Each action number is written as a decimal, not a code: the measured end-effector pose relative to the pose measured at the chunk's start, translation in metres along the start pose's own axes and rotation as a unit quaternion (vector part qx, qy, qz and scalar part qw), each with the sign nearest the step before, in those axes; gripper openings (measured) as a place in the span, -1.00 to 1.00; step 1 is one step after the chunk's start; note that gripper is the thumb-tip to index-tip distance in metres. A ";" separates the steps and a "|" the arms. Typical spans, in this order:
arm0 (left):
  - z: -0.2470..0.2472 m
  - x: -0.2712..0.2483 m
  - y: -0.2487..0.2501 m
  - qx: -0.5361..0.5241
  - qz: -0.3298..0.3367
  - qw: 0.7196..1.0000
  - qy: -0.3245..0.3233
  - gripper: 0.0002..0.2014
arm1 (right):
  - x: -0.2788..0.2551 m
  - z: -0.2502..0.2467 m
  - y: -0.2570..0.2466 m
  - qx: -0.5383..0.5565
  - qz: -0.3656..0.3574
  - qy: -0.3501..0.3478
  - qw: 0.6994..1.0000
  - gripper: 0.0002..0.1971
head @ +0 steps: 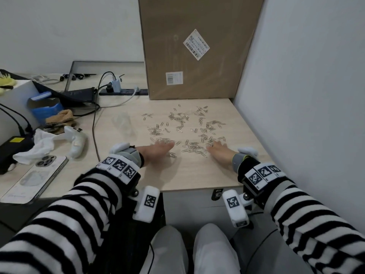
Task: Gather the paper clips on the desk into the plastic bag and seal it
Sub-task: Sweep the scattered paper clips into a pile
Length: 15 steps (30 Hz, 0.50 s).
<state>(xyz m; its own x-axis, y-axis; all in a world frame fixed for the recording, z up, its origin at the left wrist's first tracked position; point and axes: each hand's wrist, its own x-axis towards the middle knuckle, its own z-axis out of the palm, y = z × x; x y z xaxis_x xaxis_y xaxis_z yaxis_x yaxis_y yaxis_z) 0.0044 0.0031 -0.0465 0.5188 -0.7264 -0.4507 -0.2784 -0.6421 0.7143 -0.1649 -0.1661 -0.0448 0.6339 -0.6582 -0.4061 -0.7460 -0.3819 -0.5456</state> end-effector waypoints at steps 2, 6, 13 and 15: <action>0.012 -0.001 0.011 -0.081 0.044 0.996 -0.018 -0.12 | -0.003 0.008 -0.013 0.035 -0.040 -0.034 0.998 -0.50; 0.020 -0.003 0.023 -0.214 0.083 0.971 -0.064 -0.30 | -0.005 0.025 -0.025 0.168 -0.134 -0.089 0.973 -0.41; -0.017 -0.019 0.014 -0.169 0.125 0.977 0.020 -0.69 | -0.007 -0.008 -0.004 0.375 -0.109 -0.029 0.920 -0.75; -0.024 -0.022 0.010 -0.128 0.076 0.988 -0.031 -0.69 | -0.005 -0.016 0.004 0.350 -0.067 -0.072 0.932 -0.69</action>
<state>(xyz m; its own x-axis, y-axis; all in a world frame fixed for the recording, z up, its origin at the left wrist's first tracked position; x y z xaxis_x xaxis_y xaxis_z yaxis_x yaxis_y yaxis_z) 0.0092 0.0184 -0.0163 0.4346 -0.8284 -0.3534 -0.1313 -0.4465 0.8851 -0.1745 -0.1743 -0.0331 0.7704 -0.5215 -0.3668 -0.3744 0.0956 -0.9223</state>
